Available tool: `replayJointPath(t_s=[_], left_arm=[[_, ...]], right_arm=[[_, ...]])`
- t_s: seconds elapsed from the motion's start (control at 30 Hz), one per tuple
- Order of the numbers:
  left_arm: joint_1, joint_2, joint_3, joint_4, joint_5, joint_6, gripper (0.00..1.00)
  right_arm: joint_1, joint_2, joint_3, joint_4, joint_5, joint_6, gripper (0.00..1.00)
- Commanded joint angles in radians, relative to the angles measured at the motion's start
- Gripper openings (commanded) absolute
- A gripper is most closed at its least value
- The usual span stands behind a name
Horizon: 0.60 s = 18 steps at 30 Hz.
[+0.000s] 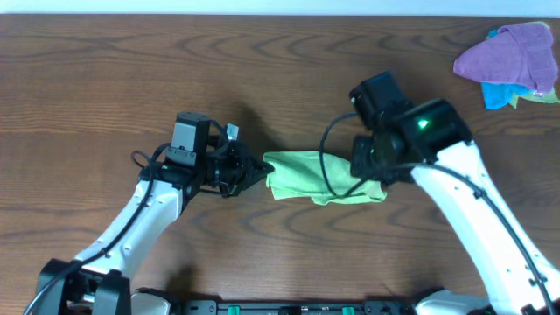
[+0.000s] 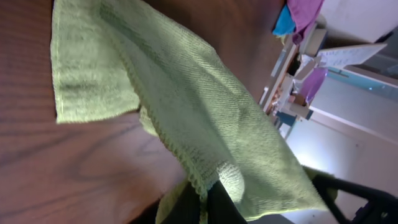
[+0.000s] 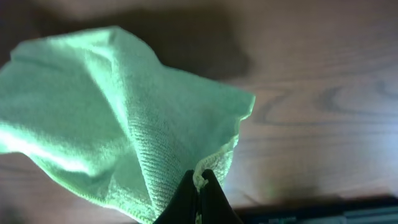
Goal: Fold the cloth
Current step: 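Pull the cloth apart with both grippers to spread it flat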
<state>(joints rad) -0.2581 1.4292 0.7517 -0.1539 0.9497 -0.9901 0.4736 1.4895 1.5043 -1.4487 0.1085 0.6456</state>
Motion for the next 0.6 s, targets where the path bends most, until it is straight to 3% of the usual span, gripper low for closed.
replayJointPath(t_s=[0.0,0.23,0.57], left_arm=[[0.002,-0.035,0.011,-0.025,0.035,0.023,0.06],[0.003,-0.093,0.011,-0.124,0.016,0.026,0.06],[0.003,-0.134,0.011,-0.148,-0.106,-0.02,0.06]], right_arm=[[0.053,-0.028,-0.022,-0.028,0.042,0.088,0.01],[0.114,-0.035,-0.024,-0.06,0.1,0.169,0.01],[0.1,-0.031,-0.024,0.079,0.177,0.163,0.01]])
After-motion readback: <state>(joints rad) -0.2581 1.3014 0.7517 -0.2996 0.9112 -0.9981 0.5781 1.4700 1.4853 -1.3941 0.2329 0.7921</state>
